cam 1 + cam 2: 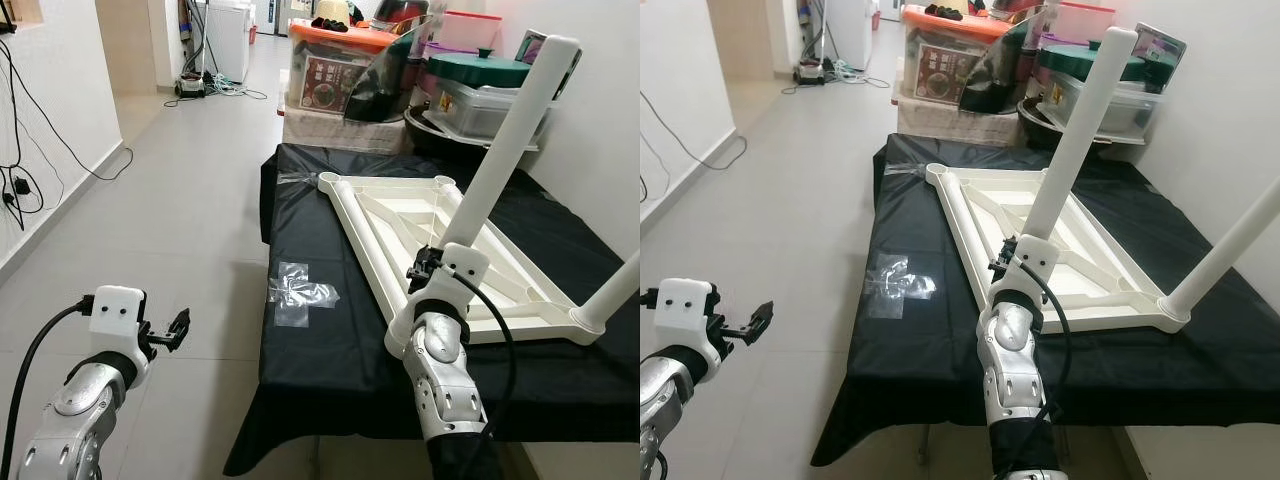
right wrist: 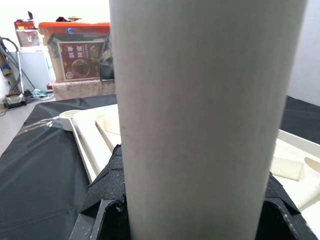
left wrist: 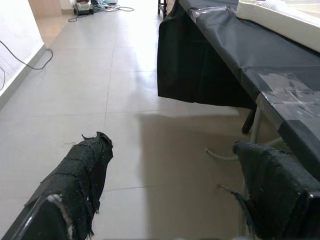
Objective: Building children table
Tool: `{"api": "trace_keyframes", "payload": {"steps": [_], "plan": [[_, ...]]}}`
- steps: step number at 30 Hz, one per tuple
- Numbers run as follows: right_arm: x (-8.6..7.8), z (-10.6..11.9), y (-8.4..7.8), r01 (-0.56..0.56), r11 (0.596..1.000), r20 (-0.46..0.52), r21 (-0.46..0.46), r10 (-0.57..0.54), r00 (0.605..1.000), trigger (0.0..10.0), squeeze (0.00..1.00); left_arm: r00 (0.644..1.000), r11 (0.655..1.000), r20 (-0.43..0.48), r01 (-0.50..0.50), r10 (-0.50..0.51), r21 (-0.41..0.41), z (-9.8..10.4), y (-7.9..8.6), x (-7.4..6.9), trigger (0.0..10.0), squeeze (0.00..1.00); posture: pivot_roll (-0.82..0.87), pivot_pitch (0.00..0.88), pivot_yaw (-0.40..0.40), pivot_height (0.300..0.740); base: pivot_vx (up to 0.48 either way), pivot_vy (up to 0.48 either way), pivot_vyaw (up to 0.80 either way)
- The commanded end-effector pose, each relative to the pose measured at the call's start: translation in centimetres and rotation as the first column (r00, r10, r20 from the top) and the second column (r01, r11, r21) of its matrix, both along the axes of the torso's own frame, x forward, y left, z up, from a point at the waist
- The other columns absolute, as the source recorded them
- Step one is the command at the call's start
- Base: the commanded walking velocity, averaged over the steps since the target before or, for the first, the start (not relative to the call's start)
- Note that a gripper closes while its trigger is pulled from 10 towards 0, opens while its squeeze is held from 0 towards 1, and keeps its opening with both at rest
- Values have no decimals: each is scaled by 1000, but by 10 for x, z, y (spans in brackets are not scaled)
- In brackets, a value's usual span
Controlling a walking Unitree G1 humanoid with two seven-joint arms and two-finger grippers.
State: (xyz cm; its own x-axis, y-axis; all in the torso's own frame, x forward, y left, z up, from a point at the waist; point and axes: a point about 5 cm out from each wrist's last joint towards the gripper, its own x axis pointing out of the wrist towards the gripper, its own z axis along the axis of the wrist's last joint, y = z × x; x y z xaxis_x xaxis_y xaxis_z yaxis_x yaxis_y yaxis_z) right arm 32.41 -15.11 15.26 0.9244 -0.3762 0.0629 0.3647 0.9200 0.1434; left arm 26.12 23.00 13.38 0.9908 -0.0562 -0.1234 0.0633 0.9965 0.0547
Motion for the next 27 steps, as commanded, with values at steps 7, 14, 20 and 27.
{"api": "trace_keyframes", "payload": {"steps": [7, 14, 20, 27], "plan": [[-6, -19, -15, 68, 997, -100, 38, -64, 993, 10000, 761, 1000, 1000, -14, 11, -11, 10, -2, -5, 3, 10000, 0, 101, 0, -105, 740, 0, 0, 0], [-8, -7, -15, 53, 998, -30, 42, -52, 998, 10000, 1000, 1000, 1000, -15, 15, -15, 13, -3, -5, 4, 10000, 0, 95, 0, -99, 740, 0, 0, 0], [-10, 14, -17, 11, 999, 33, 51, -13, 999, 10000, 1000, 1000, 1000, -15, 21, -21, 17, -3, -5, 5, 10000, 0, 90, 0, -96, 740, 0, 0, 0], [-8, 32, -21, -60, 998, 60, 18, 59, 996, 10000, 969, 1000, 1000, -17, 26, -25, 16, -3, -5, 6, 10000, 0, 80, 0, -96, 740, 0, 0, 0]]}}
